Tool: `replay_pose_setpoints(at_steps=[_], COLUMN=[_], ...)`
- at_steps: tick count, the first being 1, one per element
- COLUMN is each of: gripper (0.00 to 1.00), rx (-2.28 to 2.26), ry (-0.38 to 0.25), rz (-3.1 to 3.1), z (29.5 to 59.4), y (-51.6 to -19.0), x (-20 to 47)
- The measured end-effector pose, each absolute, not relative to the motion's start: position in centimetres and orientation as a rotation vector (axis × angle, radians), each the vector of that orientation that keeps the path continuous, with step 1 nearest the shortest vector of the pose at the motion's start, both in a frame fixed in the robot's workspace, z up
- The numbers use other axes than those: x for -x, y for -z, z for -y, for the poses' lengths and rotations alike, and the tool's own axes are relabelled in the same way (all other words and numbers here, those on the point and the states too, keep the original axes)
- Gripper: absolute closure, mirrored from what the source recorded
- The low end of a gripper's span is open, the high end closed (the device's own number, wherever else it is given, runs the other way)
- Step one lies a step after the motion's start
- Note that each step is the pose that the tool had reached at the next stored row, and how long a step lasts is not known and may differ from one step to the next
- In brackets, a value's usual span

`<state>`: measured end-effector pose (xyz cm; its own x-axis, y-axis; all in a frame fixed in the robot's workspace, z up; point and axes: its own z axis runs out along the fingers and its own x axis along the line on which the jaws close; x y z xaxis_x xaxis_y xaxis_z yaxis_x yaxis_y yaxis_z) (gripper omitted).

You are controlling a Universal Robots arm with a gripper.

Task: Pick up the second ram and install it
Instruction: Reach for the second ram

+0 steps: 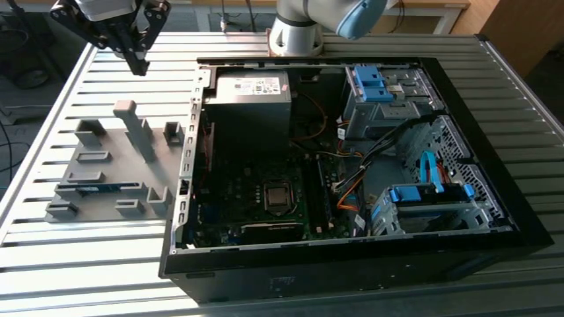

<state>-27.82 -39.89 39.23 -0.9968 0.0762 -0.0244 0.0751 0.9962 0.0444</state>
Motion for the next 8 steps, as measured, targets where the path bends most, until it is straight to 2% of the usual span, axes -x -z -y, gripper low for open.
replay_pose_setpoints(at_steps=[8], gripper=[0.89], rx=[-0.118], ry=[-0.068], rz=[-3.112], z=[39.9], y=[-39.23], x=[28.39])
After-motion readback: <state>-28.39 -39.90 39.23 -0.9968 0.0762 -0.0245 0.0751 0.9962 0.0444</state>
